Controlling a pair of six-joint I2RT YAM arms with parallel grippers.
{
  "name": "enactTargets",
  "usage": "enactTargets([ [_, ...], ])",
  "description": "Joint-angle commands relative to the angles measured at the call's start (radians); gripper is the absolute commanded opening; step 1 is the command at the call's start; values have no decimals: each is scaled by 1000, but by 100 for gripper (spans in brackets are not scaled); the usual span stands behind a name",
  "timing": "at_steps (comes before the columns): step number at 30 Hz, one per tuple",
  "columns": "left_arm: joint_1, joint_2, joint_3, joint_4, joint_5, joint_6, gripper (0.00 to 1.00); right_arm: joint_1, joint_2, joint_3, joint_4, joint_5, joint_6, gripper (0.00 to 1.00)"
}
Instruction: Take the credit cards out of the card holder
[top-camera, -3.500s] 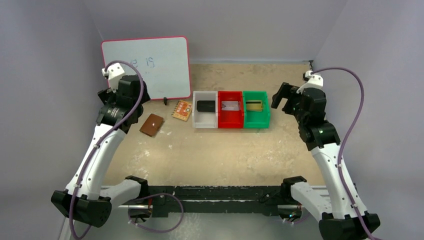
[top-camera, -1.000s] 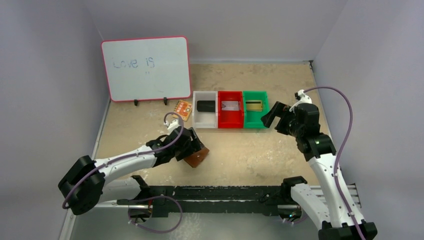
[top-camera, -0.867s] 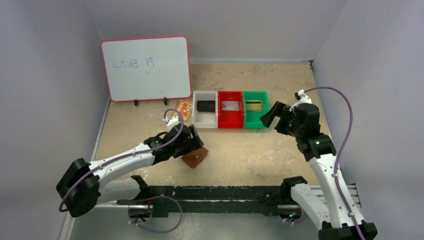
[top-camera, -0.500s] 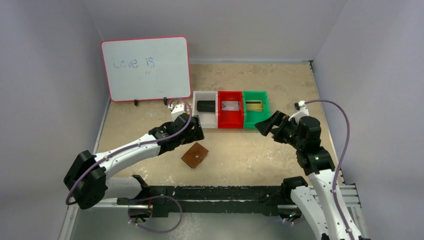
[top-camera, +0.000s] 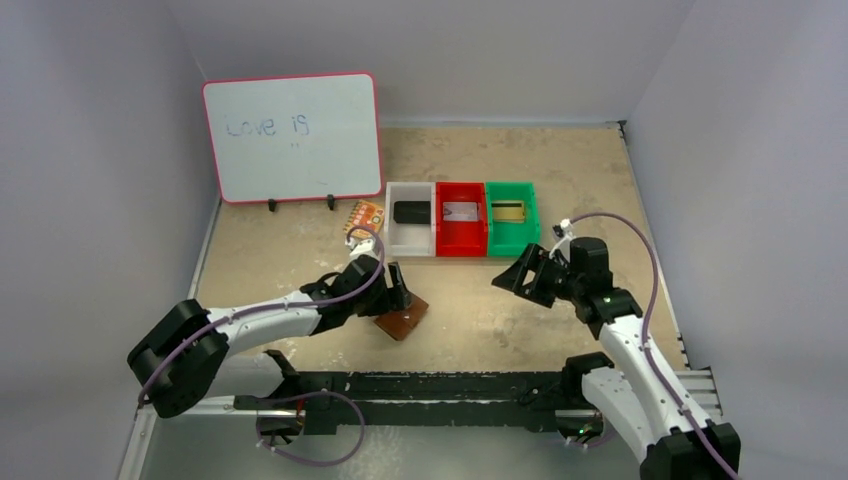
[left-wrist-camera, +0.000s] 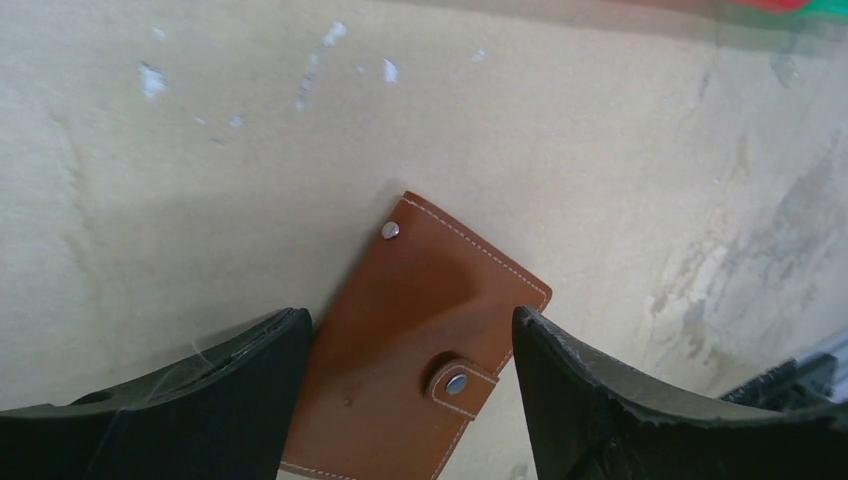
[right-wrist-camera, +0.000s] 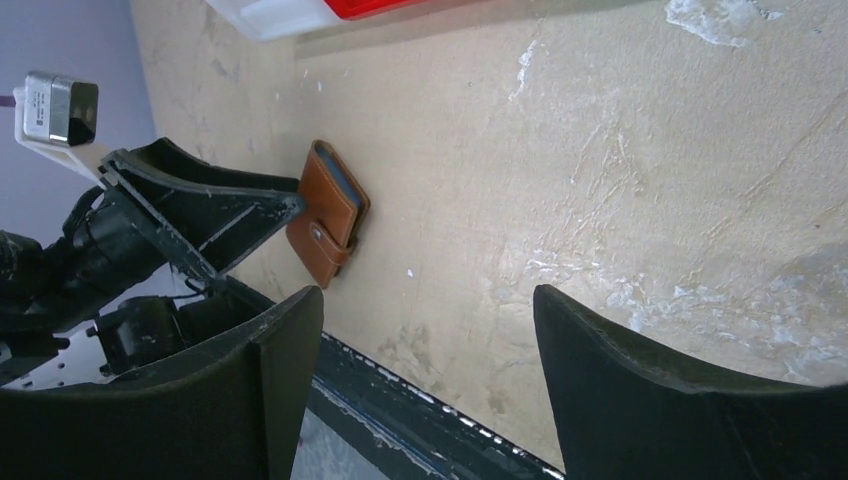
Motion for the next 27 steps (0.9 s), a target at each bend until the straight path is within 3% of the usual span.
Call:
enactTargets([
  [1,-65,8,-61,108,74,-126,72,27,42,-3,55,-23,-18,77],
  [4,-136,11,-71,184,23,-211,68,78,80,2,89,-3,-2,75],
  [8,-226,30,-13,110,-148,-273,66,203,153,42,114,119,56,74],
  [15,-238,-74,-53,27,-293,-315,66,463,236,38,199,258,223,68],
  [21,-239,-179,-103,12,-282,-244,61,669,388,70,338,355,355,61],
  [27,-239,-154,-134,71,-180,-214,57,803,566,200,225,551,457,58],
])
